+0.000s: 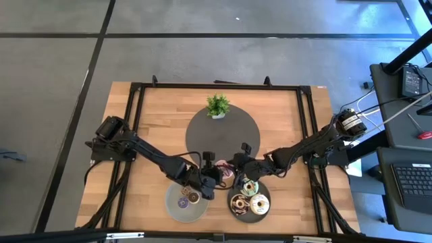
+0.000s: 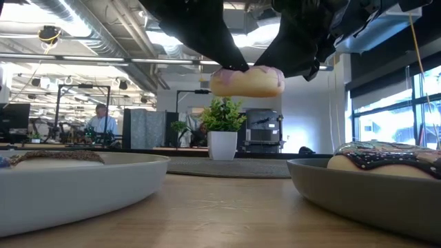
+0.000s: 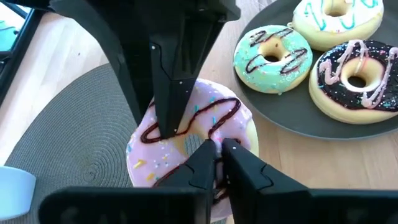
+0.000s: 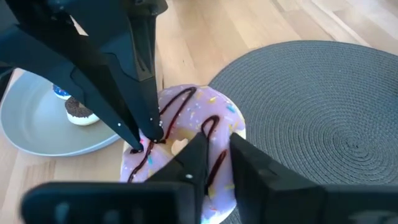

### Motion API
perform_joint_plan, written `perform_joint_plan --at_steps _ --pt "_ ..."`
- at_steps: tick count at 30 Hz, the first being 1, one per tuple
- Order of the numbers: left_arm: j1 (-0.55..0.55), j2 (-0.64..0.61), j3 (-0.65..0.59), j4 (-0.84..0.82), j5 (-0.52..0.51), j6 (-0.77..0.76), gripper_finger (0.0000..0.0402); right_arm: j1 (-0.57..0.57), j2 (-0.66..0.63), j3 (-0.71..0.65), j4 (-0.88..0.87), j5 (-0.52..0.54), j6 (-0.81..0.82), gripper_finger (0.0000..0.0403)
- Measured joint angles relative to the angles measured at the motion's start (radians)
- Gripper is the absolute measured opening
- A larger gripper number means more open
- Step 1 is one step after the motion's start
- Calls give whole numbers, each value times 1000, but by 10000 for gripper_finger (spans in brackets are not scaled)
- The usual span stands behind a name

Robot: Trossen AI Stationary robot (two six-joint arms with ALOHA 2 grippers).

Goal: Pick & Place donuts
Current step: Put the big purple donut on the black plate

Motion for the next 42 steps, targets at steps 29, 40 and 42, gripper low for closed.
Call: perform_joint_plan --at_steps 29,40,42 --pt "-58 -200 -124 -88 -93 -175 165 175 -43 0 -40 -410 65 37" --pt "-37 -191 -125 -50 -98 -177 164 290 -37 -1 -273 -155 238 52" --pt "-35 -191 -125 -51 -97 -177 164 301 -37 -1 -284 -155 245 51"
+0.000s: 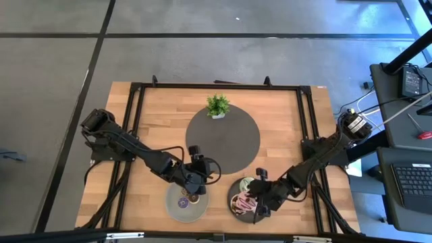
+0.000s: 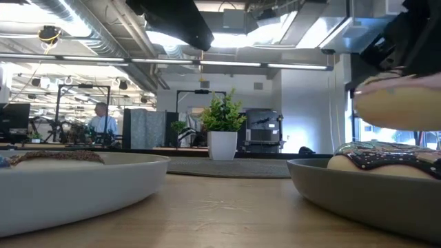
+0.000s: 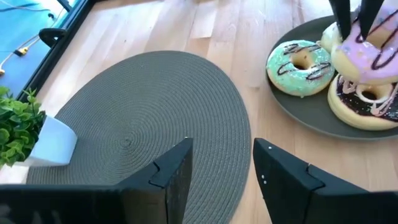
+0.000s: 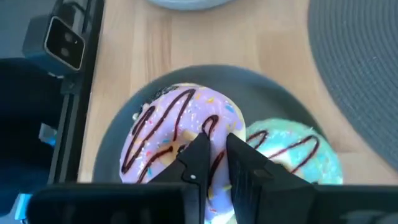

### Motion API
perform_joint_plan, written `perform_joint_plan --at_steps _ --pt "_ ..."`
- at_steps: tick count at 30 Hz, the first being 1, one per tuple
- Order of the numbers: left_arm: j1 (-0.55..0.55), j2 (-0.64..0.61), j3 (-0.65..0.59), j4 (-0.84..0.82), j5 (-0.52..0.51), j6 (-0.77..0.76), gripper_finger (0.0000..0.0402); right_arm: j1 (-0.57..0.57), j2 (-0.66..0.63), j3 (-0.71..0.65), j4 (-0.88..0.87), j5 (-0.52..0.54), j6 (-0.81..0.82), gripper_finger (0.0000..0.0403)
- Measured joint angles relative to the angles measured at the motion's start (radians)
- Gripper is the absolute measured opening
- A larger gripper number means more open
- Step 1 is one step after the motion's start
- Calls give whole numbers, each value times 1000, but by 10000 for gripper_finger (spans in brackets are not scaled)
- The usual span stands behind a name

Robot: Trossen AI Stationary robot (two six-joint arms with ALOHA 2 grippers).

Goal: Pick & Place donuts
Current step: Put the big purple donut on the black plate

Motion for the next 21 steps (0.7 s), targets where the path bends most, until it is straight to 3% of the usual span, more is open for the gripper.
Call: perform_joint_plan --at_steps 6,15,21 --pt "0 0 0 0 -1 0 160 17 0 0 -89 35 72 53" --pt "0 0 0 0 1 0 164 17 0 -2 -92 34 45 61" --pt "0 0 0 0 4 -1 160 16 0 -3 -64 34 55 113"
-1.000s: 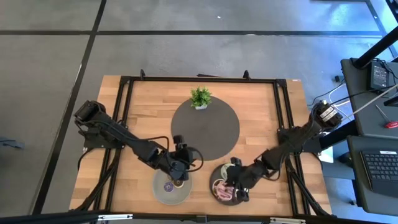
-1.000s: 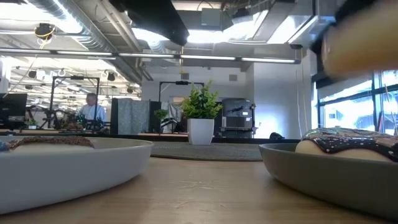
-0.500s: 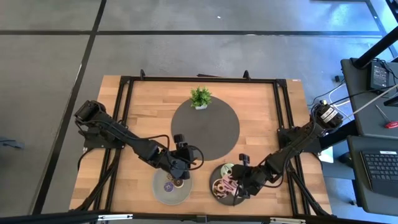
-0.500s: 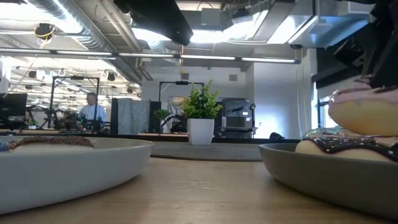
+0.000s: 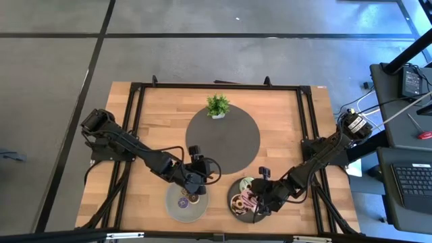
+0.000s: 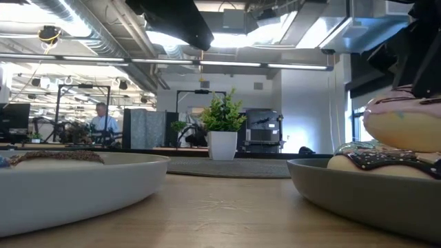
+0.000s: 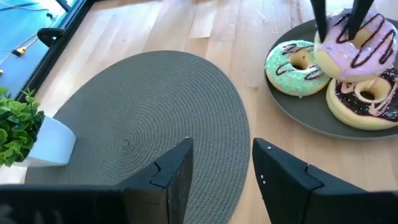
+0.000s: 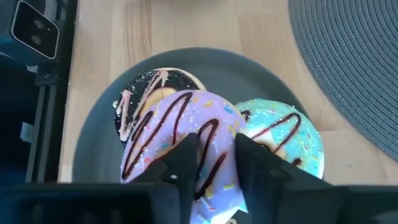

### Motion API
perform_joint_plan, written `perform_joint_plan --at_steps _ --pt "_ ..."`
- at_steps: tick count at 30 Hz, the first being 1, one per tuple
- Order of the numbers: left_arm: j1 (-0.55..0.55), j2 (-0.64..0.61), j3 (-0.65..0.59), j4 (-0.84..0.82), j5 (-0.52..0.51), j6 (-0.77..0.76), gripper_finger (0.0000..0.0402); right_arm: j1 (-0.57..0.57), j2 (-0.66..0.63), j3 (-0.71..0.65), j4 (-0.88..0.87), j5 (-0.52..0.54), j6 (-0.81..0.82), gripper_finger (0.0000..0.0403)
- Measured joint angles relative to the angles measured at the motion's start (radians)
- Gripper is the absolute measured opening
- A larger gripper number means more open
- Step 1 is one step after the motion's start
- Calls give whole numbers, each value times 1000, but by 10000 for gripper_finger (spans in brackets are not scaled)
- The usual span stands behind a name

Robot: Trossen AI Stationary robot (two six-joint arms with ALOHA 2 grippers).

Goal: Pick & Place donuts
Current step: Put the big purple donut on the black plate, then return to Home Position

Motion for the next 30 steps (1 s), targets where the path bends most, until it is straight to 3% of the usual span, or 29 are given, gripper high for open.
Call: perform_joint_plan --at_steps 10,18,25,30 --pt "1 0 0 -1 88 -10 164 0 0 0 -1 29 18 193" --pt "7 -3 0 -79 91 -2 159 6 -33 0 -2 61 15 202" --pt "35 -58 0 -182 58 -34 164 6 -158 0 -89 68 -79 202" --pt "25 -73 0 -144 106 1 161 8 -183 0 -108 63 22 202"
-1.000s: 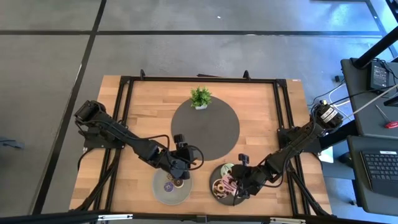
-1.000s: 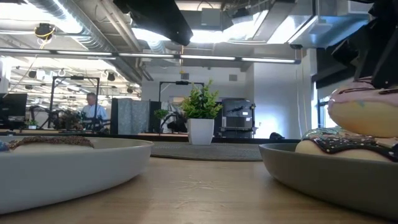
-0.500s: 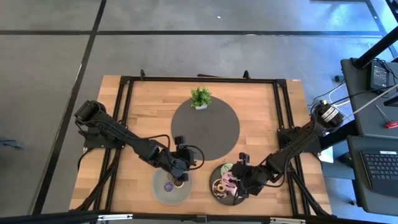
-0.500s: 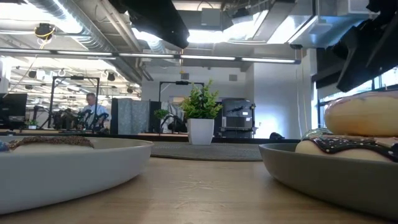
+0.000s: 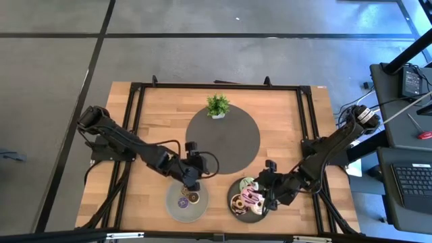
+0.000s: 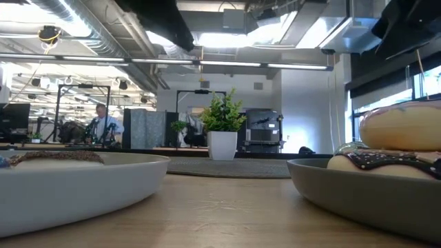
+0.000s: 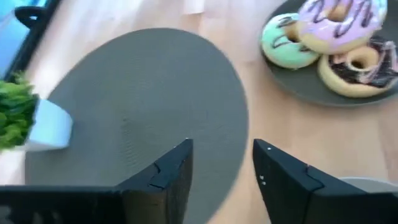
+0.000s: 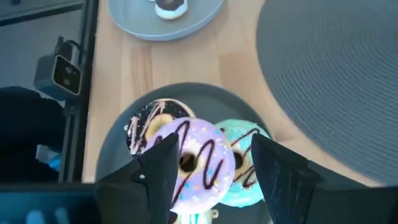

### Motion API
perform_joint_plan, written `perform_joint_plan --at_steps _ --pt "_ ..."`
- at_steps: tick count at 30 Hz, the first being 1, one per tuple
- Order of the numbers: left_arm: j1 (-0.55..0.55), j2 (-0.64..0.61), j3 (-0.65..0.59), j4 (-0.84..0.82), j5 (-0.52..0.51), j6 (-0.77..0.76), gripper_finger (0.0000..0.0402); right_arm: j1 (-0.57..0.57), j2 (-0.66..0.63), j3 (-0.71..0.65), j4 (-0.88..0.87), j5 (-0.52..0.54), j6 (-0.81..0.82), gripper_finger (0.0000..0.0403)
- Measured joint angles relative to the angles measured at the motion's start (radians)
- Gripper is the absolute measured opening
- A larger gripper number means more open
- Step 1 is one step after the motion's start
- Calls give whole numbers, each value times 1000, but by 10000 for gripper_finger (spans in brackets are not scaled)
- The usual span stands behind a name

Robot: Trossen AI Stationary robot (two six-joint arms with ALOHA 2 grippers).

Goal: Pick & Place donuts
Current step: Return to Home Position

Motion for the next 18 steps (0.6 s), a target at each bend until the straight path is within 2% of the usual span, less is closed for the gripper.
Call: perform_joint_plan --at_steps 3,7,10,13,18 --pt "-19 20 1 98 63 3 160 4 4 0 8 -15 -7 202" --pt "-53 73 0 236 129 95 162 0 4 0 61 15 -8 202" --pt "-56 94 0 245 160 148 160 -14 4 0 120 17 -47 202" --pt "-43 84 0 202 203 181 158 -27 4 0 143 66 -118 202" --pt "-32 36 -8 78 165 162 159 -44 -26 0 110 97 -153 202"
